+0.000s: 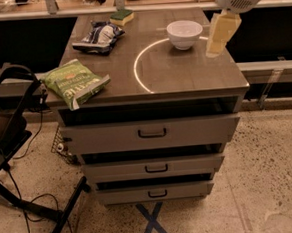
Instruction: Move white bowl near green jalapeno chip bag
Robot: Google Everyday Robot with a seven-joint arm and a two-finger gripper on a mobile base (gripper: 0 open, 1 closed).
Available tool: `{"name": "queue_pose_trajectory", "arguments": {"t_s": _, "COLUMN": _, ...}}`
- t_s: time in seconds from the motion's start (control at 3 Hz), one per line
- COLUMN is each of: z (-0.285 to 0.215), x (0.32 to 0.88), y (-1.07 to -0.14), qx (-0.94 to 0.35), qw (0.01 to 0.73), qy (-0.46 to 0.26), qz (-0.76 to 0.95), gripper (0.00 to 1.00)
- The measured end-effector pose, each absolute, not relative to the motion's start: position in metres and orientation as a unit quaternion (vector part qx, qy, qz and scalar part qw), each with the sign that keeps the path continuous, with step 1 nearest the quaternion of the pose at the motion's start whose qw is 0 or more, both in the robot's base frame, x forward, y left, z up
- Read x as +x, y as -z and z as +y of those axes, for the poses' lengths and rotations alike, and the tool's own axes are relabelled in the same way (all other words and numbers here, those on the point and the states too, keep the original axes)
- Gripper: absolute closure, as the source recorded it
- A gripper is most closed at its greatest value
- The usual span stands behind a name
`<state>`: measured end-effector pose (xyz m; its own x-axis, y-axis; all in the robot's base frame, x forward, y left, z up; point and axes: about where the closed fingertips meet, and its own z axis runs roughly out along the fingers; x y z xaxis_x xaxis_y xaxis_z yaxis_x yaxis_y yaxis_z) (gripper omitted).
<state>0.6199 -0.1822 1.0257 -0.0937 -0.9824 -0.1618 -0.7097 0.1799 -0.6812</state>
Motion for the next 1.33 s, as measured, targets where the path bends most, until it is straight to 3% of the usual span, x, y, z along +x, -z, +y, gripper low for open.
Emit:
{"name": "queue_pose_trajectory", "arguments": {"t_s": 0.67, "z": -0.17, "x": 0.644, "y": -1.02, "qx": -0.618, "qw": 0.294, "qy": 0.239, "qz": 0.689, "gripper": 0.0}}
{"name": "queue_pose_trajectory", "arguments": {"t_s": 1.33, "z": -0.175, "x": 0.762, "y": -0.976, "qx": -0.653, "qw": 0.255, "qy": 0.24, "qz": 0.671, "gripper": 0.0}}
